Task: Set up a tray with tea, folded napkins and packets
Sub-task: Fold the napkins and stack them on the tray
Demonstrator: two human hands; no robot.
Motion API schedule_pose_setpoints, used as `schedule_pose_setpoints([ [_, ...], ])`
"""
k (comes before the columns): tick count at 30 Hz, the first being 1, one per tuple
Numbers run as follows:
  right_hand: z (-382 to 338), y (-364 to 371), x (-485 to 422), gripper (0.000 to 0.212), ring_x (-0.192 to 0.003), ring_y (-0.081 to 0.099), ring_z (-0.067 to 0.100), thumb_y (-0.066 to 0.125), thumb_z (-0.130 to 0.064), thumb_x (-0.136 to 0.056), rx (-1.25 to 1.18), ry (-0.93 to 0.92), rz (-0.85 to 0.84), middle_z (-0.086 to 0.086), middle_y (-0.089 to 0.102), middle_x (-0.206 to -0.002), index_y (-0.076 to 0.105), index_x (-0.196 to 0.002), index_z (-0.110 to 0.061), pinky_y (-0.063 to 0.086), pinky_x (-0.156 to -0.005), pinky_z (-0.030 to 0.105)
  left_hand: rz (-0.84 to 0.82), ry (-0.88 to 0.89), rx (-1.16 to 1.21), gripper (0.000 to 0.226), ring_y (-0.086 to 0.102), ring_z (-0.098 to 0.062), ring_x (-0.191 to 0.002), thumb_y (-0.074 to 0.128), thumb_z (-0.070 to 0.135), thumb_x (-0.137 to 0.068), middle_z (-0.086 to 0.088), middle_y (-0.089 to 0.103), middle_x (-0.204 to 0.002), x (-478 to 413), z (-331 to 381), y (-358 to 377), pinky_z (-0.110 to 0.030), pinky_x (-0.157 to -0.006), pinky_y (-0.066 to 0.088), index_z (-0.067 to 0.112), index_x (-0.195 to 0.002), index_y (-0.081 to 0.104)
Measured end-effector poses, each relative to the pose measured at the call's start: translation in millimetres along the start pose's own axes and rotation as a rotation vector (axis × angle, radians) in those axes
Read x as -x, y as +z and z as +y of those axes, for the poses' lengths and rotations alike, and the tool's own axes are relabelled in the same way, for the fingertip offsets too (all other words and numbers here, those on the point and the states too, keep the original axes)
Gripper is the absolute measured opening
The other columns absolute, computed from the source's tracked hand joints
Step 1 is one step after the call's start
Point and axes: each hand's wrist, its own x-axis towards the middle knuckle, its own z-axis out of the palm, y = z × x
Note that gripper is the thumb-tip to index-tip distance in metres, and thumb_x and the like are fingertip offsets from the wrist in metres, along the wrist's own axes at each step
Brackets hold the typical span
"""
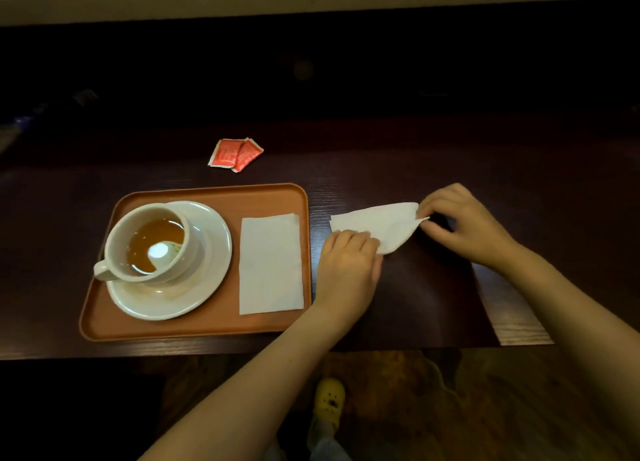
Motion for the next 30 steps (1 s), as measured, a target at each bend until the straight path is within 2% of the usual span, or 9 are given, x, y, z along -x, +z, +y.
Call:
schedule_pose_setpoints([
  [3,-22.3,-10.4,-13.1,0.005,-0.093,0.056,0.025,0.061,-0.006,-0.083,-0.239,0.070,0.039,0.010,0.066,-0.091,0.065,-0.084,-0.005,0.042,-0.085,0.035,0.019,-0.057,0.173,0.023,0.064,-0.027,-0.088,0.062,0.016,-0.082,-0.011,0.072,-0.094,2.8,-0.9,-11.4,-0.035,-0.077,0.049,0.009,-0.104,0.065],
  [6,-46.7,-18.9,-32.1,0.011,-0.083,0.058,0.017,0.057,-0.014,-0.087,-0.444,0.122,-0.020,0.009,0.065,-0.088,0.063,-0.089,-0.005,0.045,-0.076,0.032,0.068,-0.334,0.511,0.013,0.060,-0.016,-0.071,0.055,0.011,-0.086,-0.006,0.069,-0.080,7.2,-5.1,-32.0,-0.023,-0.062,0.043,0.012,-0.093,0.066],
  [8,-63.0,-22.2,-45.8,0.015,-0.080,0.057,0.010,0.058,-0.016,-0.086,-0.525,0.113,-0.087,0.007,0.063,-0.087,0.062,-0.094,-0.004,0.047,-0.072,0.025,0.046,-0.535,0.800,0.012,0.061,-0.007,-0.077,0.054,0.016,-0.088,0.000,0.068,-0.086,11.5,-13.3,-50.5,-0.016,-0.068,0.046,0.018,-0.091,0.065],
  [11,-85.8,-12.0,-67.9,0.015,-0.066,0.057,0.002,0.063,-0.008,-0.082,-0.582,0.118,-0.181,0.001,0.060,-0.079,0.061,-0.095,0.001,0.047,-0.063,0.013,-0.063,-0.759,1.070,0.011,0.062,-0.012,-0.100,0.054,0.025,-0.089,0.000,0.067,-0.109,27.3,-32.8,-74.3,-0.031,-0.086,0.053,0.027,-0.097,0.061],
  [18,-130.6,52.7,-108.2,0.007,-0.054,0.055,0.011,0.063,-0.016,-0.081,-0.289,0.134,-0.293,0.002,0.060,-0.076,0.061,-0.087,-0.011,0.046,-0.048,0.023,0.073,-0.951,0.620,0.046,0.055,-0.018,-0.108,0.057,0.014,-0.086,-0.004,0.058,-0.125,68.8,-71.1,-89.8,-0.030,-0.087,0.050,0.023,-0.129,0.042],
  [21,-141.1,69.9,-114.2,0.012,-0.069,0.057,0.021,0.062,-0.018,-0.080,-0.163,0.119,-0.324,0.006,0.061,-0.083,0.062,-0.085,-0.007,0.045,-0.059,0.034,0.059,-0.906,0.557,0.047,0.055,-0.017,-0.112,0.056,0.011,-0.086,-0.003,0.057,-0.127,79.9,-72.6,-87.5,-0.028,-0.088,0.047,0.020,-0.130,0.043],
  [25,-148.8,82.4,-117.1,0.009,-0.070,0.058,0.024,0.060,-0.020,-0.080,-0.025,0.127,-0.350,0.007,0.061,-0.079,0.058,-0.076,-0.012,0.041,-0.055,0.031,0.069,-0.875,0.469,0.045,0.053,-0.014,-0.115,0.058,0.011,-0.086,-0.001,0.056,-0.129,87.4,-73.7,-86.4,-0.022,-0.088,0.042,0.018,-0.128,0.048],
  [28,-150.5,86.6,-117.1,0.012,-0.072,0.058,0.025,0.061,-0.021,-0.078,0.080,0.142,-0.332,0.010,0.062,-0.087,0.060,-0.080,-0.009,0.045,-0.058,0.033,0.032,-0.838,0.398,0.040,0.053,-0.008,-0.101,0.057,0.016,-0.087,0.001,0.057,-0.123,90.1,-75.5,-89.2,-0.018,-0.083,0.043,0.020,-0.126,0.050],
  [30,-151.7,87.7,-116.4,0.019,-0.082,0.057,0.025,0.063,-0.024,-0.077,0.141,0.119,-0.314,0.011,0.060,-0.098,0.060,-0.090,-0.010,0.045,-0.064,0.033,0.006,-0.802,0.341,0.036,0.052,-0.011,-0.105,0.056,0.019,-0.087,0.001,0.056,-0.122,91.2,-75.3,-93.7,-0.022,-0.087,0.044,0.020,-0.123,0.051],
])
